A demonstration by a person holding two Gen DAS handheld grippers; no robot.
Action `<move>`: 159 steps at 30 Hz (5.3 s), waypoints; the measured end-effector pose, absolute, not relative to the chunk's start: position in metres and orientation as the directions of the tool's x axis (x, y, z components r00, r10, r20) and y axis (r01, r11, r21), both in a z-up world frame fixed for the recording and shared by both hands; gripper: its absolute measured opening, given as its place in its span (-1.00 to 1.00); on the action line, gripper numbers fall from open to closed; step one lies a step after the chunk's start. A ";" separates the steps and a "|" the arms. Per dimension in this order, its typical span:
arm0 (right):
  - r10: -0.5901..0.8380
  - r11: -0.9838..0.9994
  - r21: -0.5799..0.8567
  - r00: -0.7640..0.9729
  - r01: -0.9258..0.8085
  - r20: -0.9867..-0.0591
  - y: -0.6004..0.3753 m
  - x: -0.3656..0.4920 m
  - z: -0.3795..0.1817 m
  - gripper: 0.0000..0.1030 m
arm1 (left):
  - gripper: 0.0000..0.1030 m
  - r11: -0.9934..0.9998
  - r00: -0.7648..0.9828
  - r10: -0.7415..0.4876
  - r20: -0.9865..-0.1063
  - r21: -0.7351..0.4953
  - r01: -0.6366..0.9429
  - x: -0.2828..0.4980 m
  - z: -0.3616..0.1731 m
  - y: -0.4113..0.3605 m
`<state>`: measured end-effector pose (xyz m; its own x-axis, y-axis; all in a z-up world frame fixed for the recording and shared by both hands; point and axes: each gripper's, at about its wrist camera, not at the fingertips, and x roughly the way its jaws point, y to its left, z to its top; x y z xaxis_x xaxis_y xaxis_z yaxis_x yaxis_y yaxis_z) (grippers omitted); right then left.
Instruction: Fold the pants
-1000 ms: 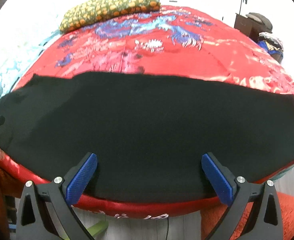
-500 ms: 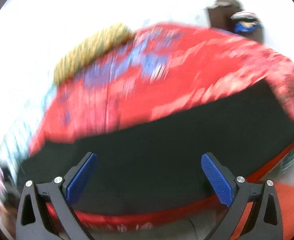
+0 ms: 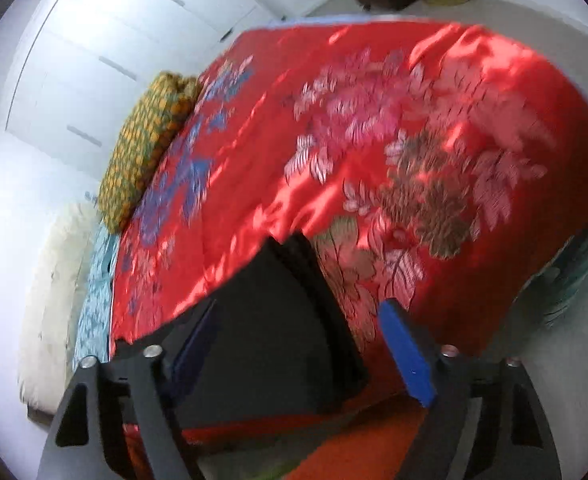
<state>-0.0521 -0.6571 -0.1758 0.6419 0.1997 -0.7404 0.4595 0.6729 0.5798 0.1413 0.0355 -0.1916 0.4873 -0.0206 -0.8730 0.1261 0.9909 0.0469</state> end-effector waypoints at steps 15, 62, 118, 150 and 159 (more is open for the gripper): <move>0.427 0.657 0.684 0.592 0.316 -0.684 -0.647 -0.029 -0.226 0.23 | 0.89 0.997 0.445 0.017 -0.895 0.047 0.056 0.147 -0.202 0.047; 0.504 0.863 0.422 0.440 -0.276 -0.743 -0.108 0.110 -0.161 0.82 | 0.86 0.937 0.610 -0.168 -0.775 -0.317 -0.145 0.138 -0.154 0.165; -0.141 0.982 -0.186 0.596 -0.014 -0.790 -0.203 0.083 -0.200 1.00 | 0.94 0.980 0.483 -0.042 -0.875 0.057 0.189 0.143 -0.208 0.040; -0.186 0.972 -0.234 0.646 0.012 -0.740 -0.201 0.069 -0.181 1.00 | 0.98 0.990 0.428 -0.081 -0.900 -0.021 0.143 0.149 -0.210 0.054; -0.195 0.973 -0.225 0.658 0.040 -0.727 -0.210 0.064 -0.173 1.00 | 0.97 0.993 0.466 -0.120 -0.877 -0.094 0.077 0.141 -0.184 0.081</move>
<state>0.0645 -0.2097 -0.1734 0.6583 -0.1950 -0.7270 0.0396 0.9735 -0.2253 0.1413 0.0811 -0.1836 0.4655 -0.1196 -0.8769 0.0771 0.9925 -0.0944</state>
